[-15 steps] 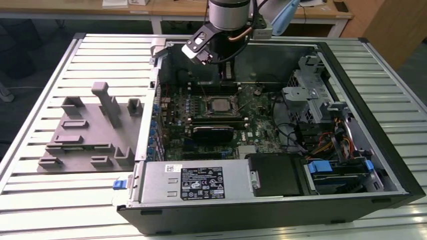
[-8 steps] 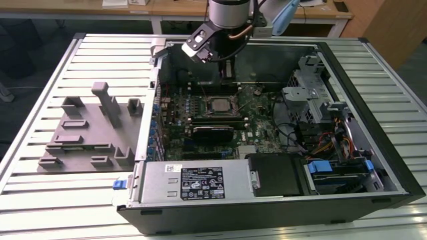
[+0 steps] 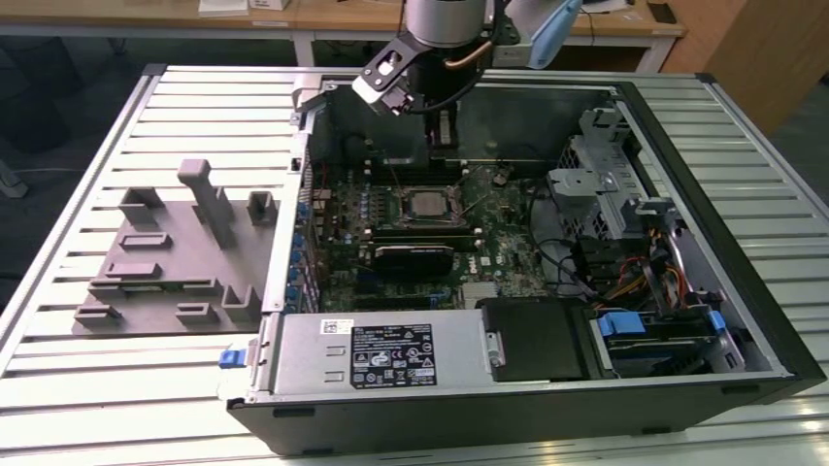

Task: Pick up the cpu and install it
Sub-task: 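Close the cpu cover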

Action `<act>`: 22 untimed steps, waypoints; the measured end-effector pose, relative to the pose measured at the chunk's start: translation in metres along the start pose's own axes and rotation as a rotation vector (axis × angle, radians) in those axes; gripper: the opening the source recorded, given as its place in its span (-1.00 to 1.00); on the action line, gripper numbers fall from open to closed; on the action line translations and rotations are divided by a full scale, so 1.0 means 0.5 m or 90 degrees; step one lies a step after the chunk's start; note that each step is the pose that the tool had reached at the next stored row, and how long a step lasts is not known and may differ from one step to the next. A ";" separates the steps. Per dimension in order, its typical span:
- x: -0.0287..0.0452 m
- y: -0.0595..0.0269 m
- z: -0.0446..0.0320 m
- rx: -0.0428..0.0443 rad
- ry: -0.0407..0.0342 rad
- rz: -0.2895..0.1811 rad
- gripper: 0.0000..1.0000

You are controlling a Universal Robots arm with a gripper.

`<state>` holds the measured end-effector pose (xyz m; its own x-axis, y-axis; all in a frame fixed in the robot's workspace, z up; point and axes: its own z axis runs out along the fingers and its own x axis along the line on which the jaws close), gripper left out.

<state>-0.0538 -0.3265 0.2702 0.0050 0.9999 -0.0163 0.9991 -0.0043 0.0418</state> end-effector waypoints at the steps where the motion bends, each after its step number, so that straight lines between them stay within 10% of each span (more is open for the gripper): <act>1: 0.000 0.000 0.000 0.0000 0.0000 0.000 -0.79; 22: 0.001 0.086 0.004 0.0002 -0.0001 0.000 -0.79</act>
<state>-0.0105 -0.3264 0.2703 0.0050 0.9999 -0.0165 0.9991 -0.0043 0.0415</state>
